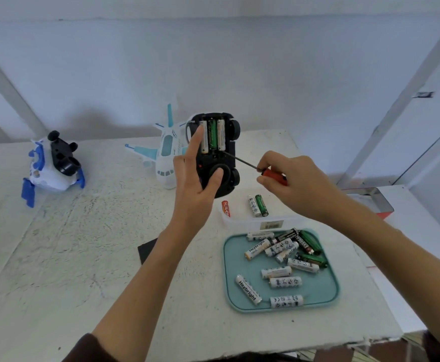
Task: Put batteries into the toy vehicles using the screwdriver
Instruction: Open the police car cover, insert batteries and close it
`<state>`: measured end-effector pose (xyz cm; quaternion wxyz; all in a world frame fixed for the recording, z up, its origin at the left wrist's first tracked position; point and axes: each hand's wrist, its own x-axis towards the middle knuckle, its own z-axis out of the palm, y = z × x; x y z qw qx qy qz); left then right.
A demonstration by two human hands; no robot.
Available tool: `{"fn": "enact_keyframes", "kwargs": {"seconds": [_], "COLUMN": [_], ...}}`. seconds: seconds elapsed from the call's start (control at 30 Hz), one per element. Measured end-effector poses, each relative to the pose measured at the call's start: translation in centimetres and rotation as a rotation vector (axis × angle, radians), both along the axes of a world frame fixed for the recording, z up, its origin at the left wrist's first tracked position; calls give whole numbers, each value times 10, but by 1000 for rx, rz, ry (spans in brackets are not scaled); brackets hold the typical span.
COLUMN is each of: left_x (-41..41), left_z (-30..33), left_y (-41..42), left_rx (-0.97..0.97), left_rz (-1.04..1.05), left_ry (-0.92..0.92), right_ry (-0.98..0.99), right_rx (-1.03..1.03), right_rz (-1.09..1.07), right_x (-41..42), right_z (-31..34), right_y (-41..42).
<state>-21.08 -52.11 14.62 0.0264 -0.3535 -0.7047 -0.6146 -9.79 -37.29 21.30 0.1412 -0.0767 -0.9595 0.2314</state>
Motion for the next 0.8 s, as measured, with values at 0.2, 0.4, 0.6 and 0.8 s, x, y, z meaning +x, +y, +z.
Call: {"fn": "enact_keyframes", "kwargs": {"seconds": [0.2,0.4,0.6,0.8], "left_x": [8,8,-1,-25], "left_z": [2,7,6,19], "left_y": [11,23,26,20], "left_rx": [6,95,14,-212], "left_rz": [-9,-55,-81,-154], "left_ry": [-41,-162,-121,-22], "right_ry": [-22,43,160,206], "right_rx": [121,105,16,95], "right_rz": [-32,-57,-84,-190], "right_x": [2,5,11,8], "right_z": [-10,-30,-32,-9], "right_y": [0,-1,10,28]}}
